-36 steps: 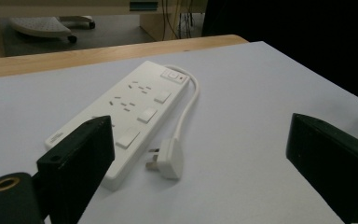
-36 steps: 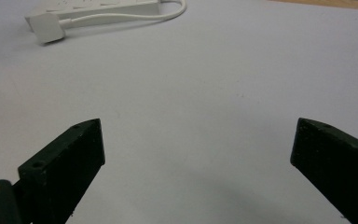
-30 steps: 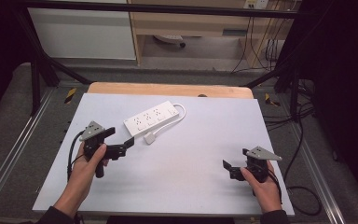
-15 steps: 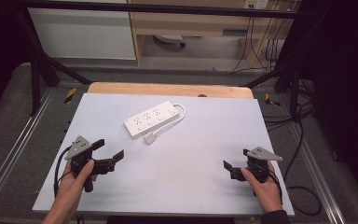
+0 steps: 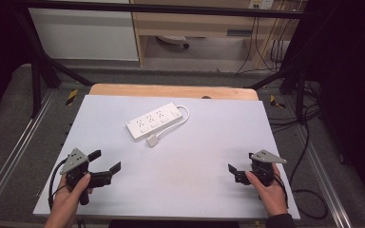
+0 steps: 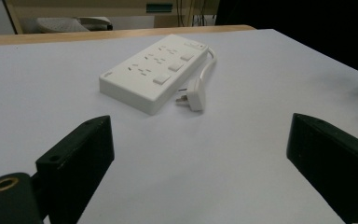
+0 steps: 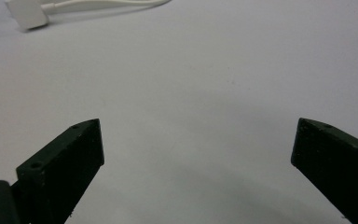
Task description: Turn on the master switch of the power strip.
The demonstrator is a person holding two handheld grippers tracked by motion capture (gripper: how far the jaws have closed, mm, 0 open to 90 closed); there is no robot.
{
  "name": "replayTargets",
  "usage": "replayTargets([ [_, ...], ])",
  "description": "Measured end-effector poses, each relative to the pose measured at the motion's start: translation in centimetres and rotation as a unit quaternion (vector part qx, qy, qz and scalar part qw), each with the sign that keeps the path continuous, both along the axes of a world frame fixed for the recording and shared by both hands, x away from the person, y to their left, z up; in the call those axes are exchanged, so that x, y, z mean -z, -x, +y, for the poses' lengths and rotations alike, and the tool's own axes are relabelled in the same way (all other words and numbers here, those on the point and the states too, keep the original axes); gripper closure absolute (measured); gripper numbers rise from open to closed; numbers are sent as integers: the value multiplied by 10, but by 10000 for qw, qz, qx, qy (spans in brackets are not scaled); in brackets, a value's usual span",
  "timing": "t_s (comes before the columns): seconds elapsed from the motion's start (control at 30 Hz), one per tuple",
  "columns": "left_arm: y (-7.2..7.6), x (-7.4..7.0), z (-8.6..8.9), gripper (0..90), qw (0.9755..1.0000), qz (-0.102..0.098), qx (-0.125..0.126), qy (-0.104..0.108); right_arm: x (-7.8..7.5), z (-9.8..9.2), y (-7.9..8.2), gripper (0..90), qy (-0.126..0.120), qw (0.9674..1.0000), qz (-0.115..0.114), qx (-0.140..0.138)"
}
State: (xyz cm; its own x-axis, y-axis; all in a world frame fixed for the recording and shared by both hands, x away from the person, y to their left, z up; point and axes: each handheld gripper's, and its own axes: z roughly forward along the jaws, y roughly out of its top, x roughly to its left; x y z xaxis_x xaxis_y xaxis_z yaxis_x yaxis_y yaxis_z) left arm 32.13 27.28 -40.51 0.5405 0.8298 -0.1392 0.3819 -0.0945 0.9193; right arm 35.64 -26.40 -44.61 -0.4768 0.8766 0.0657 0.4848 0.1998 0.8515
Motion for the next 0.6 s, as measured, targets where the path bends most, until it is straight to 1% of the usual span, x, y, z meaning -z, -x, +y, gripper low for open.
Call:
replayTargets([
  [0.1,3,5,7,74,10000,24,-66,-21,3,0,-1,31,68,9999,79,46],
  [0.13,4,7,9,74,10000,27,-74,-57,4,0,-2,31,81,9998,142,96],
  [0.17,6,9,10,74,9999,29,-80,-97,5,0,-2,32,134,9997,155,98],
  [0.23,8,13,15,74,9997,27,-93,-214,6,0,-3,32,122,9997,190,105],
  [0.33,12,17,24,72,9997,30,-130,-222,7,1,-4,30,164,9996,222,79],
  [0.4,13,20,31,72,9995,36,-218,-228,8,1,-4,29,207,9995,218,49],
  [0.47,14,22,37,72,9995,64,-269,-160,9,2,-4,28,207,9994,258,66],
  [0.53,15,22,41,72,9994,43,-337,-77,10,2,-5,28,231,9993,289,96],
  [0.57,15,21,42,73,9993,7,-363,-22,11,2,-5,28,298,9991,292,100],
  [0.6,15,20,42,73,9993,-19,-380,19,11,3,-5,28,312,9989,327,121],
])
